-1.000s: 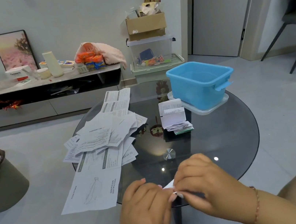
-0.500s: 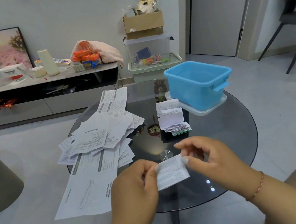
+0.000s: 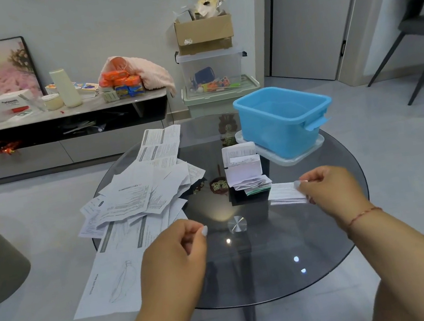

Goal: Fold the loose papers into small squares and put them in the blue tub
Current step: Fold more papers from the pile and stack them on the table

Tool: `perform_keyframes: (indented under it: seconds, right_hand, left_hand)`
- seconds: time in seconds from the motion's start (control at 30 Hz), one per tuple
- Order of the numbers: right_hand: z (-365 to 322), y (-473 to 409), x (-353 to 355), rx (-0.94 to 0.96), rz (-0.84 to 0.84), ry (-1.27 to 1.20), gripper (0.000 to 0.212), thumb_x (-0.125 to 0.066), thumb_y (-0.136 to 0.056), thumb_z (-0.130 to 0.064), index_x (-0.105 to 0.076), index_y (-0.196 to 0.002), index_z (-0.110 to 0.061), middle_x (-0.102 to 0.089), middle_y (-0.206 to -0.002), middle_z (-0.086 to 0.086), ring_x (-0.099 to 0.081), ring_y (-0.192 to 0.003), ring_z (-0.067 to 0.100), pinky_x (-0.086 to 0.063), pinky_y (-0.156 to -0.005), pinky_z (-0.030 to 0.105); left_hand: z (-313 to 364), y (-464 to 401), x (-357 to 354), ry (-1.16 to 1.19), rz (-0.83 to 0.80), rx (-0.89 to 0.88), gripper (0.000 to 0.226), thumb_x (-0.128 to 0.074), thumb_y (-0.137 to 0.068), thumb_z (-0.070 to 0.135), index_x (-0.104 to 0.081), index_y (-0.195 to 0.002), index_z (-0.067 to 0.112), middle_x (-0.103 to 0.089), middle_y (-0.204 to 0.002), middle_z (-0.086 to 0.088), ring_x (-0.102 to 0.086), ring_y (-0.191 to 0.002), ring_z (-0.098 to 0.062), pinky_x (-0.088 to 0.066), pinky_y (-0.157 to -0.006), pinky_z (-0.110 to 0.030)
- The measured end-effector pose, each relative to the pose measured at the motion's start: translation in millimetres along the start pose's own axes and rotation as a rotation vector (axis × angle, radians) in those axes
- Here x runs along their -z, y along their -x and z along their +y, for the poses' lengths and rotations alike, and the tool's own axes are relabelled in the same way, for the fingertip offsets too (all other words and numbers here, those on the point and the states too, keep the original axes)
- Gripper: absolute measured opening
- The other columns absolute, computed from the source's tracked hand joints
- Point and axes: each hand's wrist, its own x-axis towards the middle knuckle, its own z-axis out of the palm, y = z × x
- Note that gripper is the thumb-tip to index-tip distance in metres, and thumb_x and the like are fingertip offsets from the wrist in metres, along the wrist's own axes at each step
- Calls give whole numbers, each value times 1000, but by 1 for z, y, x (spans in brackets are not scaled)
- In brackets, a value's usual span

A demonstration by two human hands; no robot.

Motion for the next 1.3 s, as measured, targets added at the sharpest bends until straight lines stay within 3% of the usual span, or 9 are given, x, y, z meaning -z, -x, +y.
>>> perform_keyframes:
  seconds: [0.1, 0.2, 0.37, 0.57, 0.73, 0.9, 1.0, 1.1, 1.3]
  right_hand:
    - [2, 0, 1, -25, 17, 114, 35, -71, -80, -34, -64, -106, -12, -66, -101, 6, -62, -93, 26, -48, -86, 36]
    - [-4, 4, 3, 17, 110, 143, 43, -69, -80, -41, -61, -113, -15, -57, -115, 10, -57, -94, 24, -45, -86, 33]
    - [-24, 23, 10, 281, 323, 33, 26, -69, -81, -25, -57, -103, -19, -49, -106, 6, -46, -86, 12, -35, -78, 23]
    - [-26, 40, 0, 434, 304, 30, 22, -70, -78, -13, -57, -95, -18, -50, -95, 2, -41, -75, 6, -32, -70, 17]
    - [-25, 45, -7, 468, 240, -3, 24, -68, -78, -9, -53, -91, -23, -45, -89, -5, -47, -75, 4, -36, -63, 18]
    - [-26, 48, -9, 509, 185, 4, 27, -69, -77, -7, -52, -89, -24, -44, -81, -12, -46, -68, 5, -35, -61, 13]
    - [-29, 53, -9, 552, 123, 14, 28, -70, -76, -7, -54, -89, -25, -46, -78, -11, -47, -65, 6, -36, -59, 9]
    - [-31, 63, -11, 637, 11, 60, 35, -73, -75, -13, -52, -96, -31, -48, -83, -15, -50, -68, 9, -41, -61, 11]
    - [-27, 89, -16, 867, -293, 192, 61, -69, -69, -40, -40, -123, -39, -39, -115, -25, -50, -78, -3, -40, -69, 7]
  left_hand:
    - [-3, -1, 5, -25, 35, 1, 14, -63, -85, 28, -62, -72, 33, -62, -64, 14, -55, -79, 6, -35, -58, -9]
    - [-6, -11, 15, -61, 75, 23, 6, -65, -84, 25, -64, -79, 29, -62, -69, 16, -56, -72, 2, -35, -60, -11]
    - [-27, -52, 35, -312, 120, -8, 28, -72, -78, 29, -67, -103, 19, -66, -103, 0, -56, -102, -22, -44, -85, -34]
    - [-42, -92, 31, -545, -13, 107, 60, -59, -82, 55, -50, -128, 17, -56, -128, -3, -40, -131, -24, -18, -111, -46]
    - [-61, -102, 25, -526, -78, 191, 51, -53, -86, 43, -46, -126, 11, -67, -98, -10, -62, -95, -29, -46, -81, -35]
    - [-61, -102, 29, -501, 39, 88, 16, -47, -91, 13, -59, -96, 4, -65, -86, -16, -58, -88, -36, -39, -65, -35]
    - [-40, -93, 38, -497, 142, -52, 17, -49, -91, 12, -58, -78, 5, -60, -69, -15, -47, -66, -32, -31, -56, -32]
    - [-13, -72, 40, -533, 157, -230, 13, -55, -88, 14, -67, -82, 14, -64, -68, -12, -56, -70, -35, -37, -56, -32]
    - [30, 2, 19, -597, -106, -602, 3, -66, -58, 22, -63, -56, 22, -54, -43, 2, -59, -49, -24, -48, -56, -27]
